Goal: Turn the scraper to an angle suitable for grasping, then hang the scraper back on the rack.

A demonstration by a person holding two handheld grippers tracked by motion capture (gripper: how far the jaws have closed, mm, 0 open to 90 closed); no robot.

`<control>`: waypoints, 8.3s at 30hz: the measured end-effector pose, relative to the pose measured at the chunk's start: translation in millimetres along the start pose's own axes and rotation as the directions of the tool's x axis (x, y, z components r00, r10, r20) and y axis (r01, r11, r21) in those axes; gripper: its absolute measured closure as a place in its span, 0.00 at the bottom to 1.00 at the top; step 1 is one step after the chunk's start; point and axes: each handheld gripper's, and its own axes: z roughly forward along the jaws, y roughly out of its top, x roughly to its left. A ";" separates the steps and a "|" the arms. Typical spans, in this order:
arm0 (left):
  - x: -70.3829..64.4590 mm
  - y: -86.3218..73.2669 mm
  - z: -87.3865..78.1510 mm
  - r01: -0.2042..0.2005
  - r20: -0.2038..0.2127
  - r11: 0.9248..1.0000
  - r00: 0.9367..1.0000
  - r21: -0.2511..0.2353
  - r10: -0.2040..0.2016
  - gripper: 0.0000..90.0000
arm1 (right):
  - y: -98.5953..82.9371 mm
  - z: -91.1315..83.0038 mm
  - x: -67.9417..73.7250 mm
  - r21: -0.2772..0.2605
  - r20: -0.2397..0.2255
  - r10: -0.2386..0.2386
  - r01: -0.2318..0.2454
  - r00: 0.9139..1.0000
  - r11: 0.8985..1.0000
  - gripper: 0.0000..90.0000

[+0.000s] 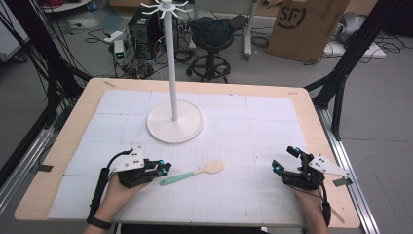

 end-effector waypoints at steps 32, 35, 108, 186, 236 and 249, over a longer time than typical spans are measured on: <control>-13.4 32.1 98.0 0.015 -0.006 0.953 1.000 0.303 -0.013 0.46 | 0.1 0.0 -0.7 0.000 -0.005 0.006 -0.006 1.000 1.000 0.17; -14.5 30.1 99.1 -0.003 0.006 0.944 1.000 0.331 0.001 0.59 | 0.0 0.0 -0.5 0.001 -0.007 0.000 0.000 1.000 1.000 0.17; 33.4 8.5 -26.0 0.065 -0.063 0.990 0.995 -0.124 -0.074 0.17 | 0.1 -0.6 -1.5 -0.007 -0.002 0.022 -0.022 1.000 1.000 0.17; 42.1 -70.5 -129.0 0.102 -0.261 0.959 0.950 -0.265 -0.173 0.15 | 17.2 95.3 50.9 0.377 -0.531 -0.137 0.378 0.836 0.846 0.66; 41.3 -69.6 -127.5 0.097 -0.267 0.964 0.950 -0.246 -0.163 0.18 | 105.8 106.6 52.2 0.375 -0.419 -0.040 0.213 0.907 0.902 0.91; 41.4 -69.7 -127.6 0.095 -0.264 0.964 0.951 -0.247 -0.162 0.18 | 209.1 112.9 57.7 0.281 -0.426 -0.060 0.195 0.903 0.940 0.91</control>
